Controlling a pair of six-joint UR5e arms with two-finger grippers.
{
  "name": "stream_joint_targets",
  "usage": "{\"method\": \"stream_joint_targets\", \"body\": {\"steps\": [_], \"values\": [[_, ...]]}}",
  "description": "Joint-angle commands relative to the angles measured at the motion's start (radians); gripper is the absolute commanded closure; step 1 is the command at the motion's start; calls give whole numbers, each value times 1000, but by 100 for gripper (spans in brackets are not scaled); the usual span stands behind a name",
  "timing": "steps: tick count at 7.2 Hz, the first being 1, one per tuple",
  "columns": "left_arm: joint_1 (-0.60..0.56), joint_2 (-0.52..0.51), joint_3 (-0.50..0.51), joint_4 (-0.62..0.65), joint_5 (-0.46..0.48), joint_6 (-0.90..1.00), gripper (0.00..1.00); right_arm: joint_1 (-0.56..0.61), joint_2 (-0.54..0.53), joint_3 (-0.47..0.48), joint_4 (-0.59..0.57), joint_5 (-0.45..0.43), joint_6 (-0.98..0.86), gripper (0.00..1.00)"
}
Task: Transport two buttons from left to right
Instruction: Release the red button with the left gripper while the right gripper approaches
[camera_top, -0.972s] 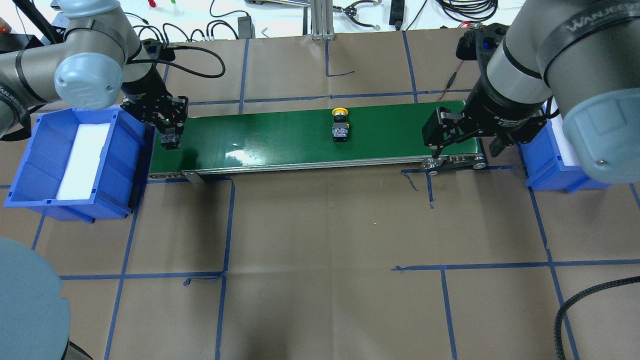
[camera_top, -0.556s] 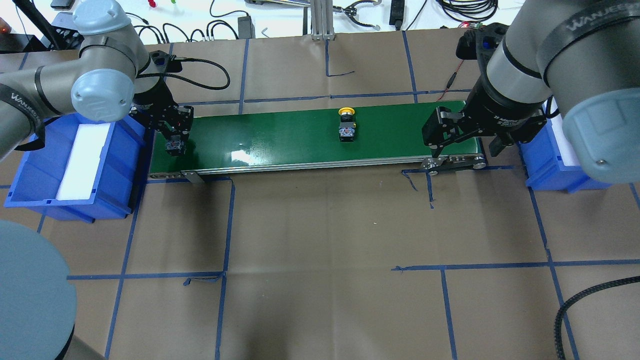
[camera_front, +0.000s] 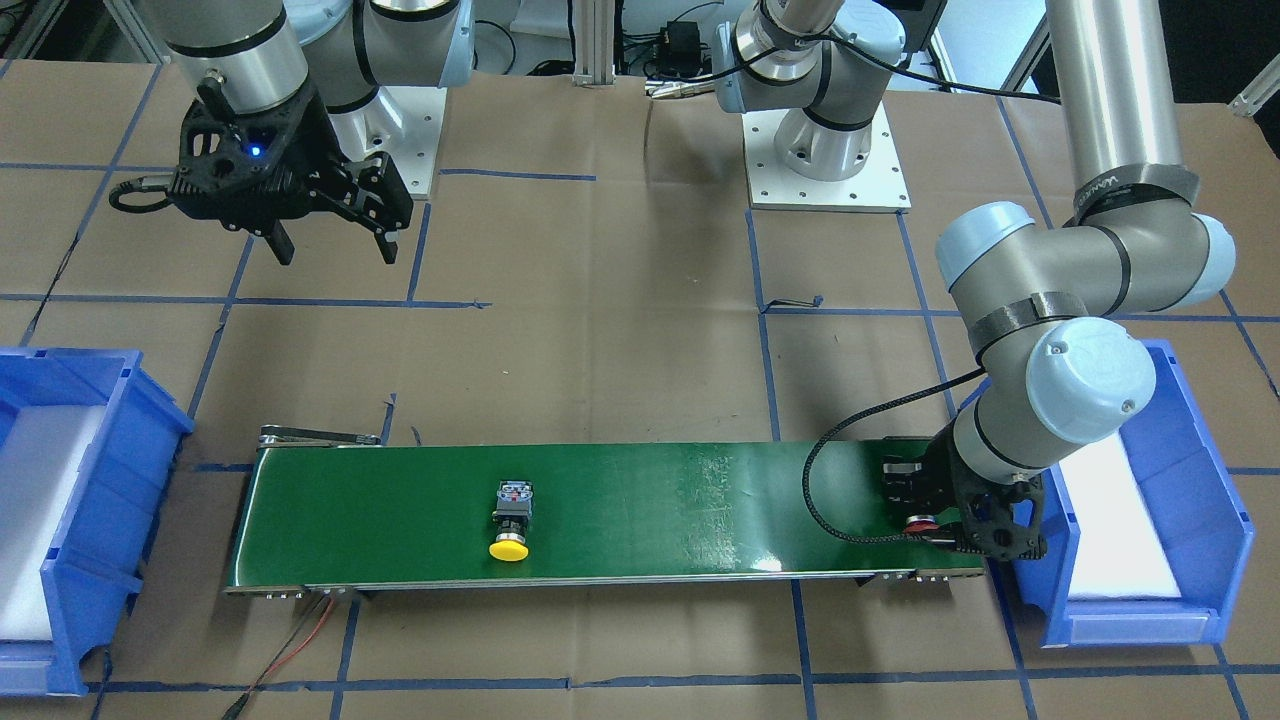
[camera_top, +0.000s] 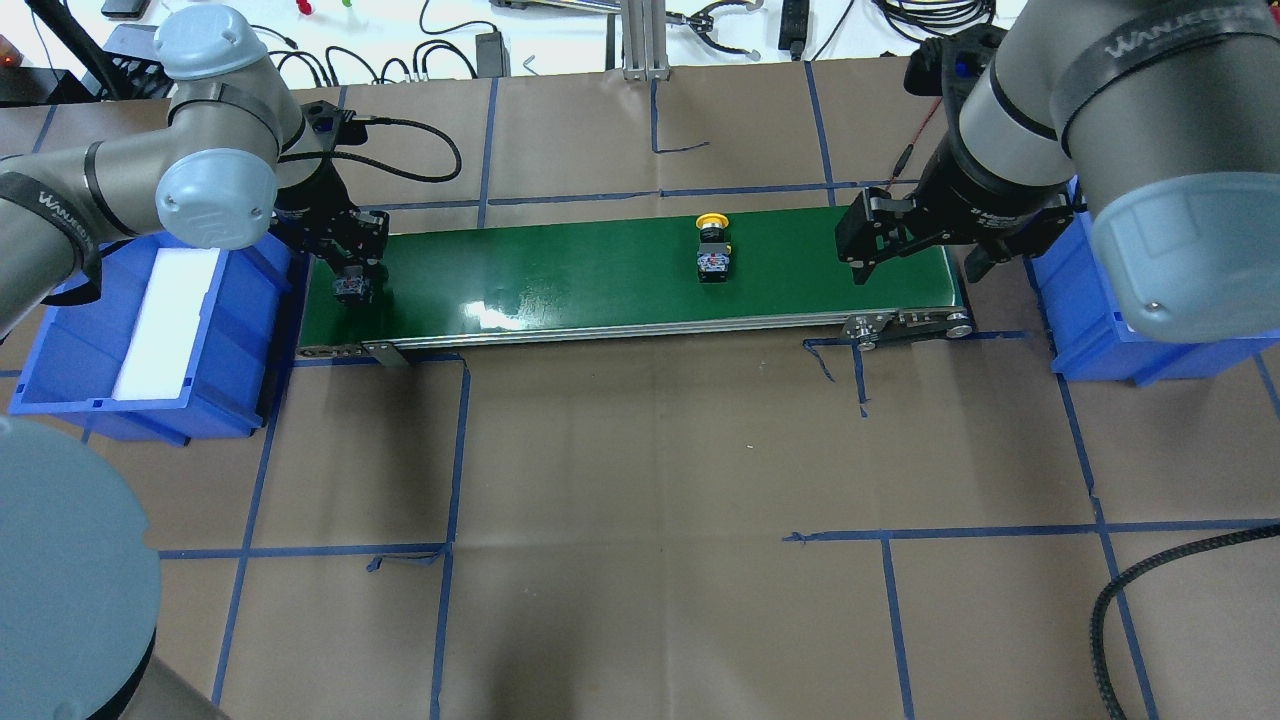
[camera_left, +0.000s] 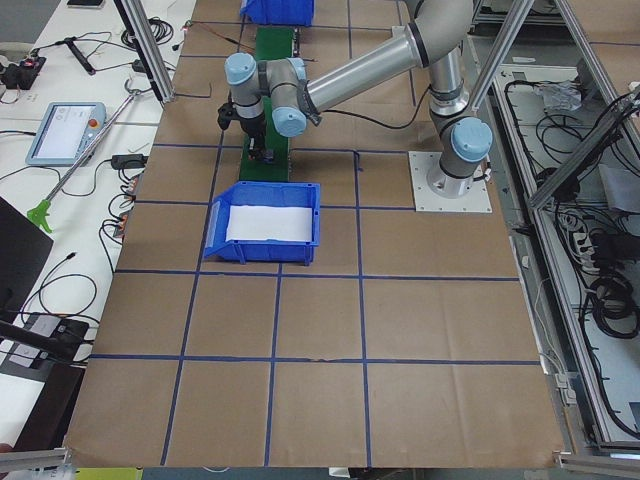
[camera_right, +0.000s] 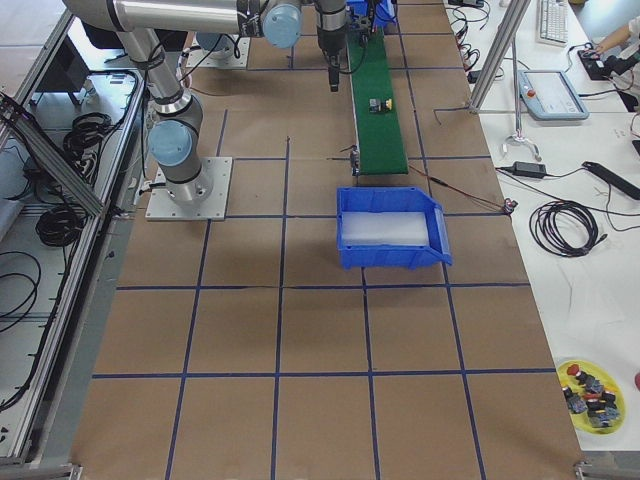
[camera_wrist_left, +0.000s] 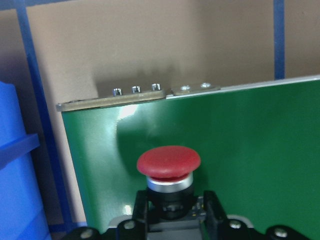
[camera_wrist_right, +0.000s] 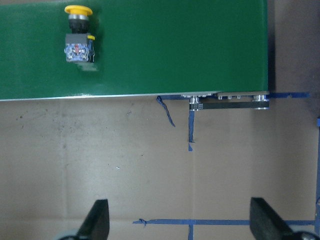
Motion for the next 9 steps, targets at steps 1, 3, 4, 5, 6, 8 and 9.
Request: {"method": "stream_joint_targets", "body": {"steps": [1, 3, 4, 5, 6, 8, 9], "values": [[0, -1, 21, -13, 7, -3, 0, 0, 124, -18, -144, 0, 1, 0], [-3, 34, 41, -35, 8, -1, 0, 0, 223, -35, -309, -4, 1, 0], [-3, 74, 63, -96, 7, -1, 0, 0, 288, -38, -324, -3, 1, 0], [-4, 110, 99, -189, 7, -6, 0, 0, 337, -52, -362, 6, 6, 0], [-9, 154, 122, -287, 4, -11, 0, -3, 385, -143, -394, 26, 7, 0], [-47, 280, 106, -394, -25, -157, 0, 0, 463, -228, -330, 47, 7, 0], [-95, 338, 92, -443, -27, -213, 0, 0, 482, -227, -334, 108, 7, 0]]}}
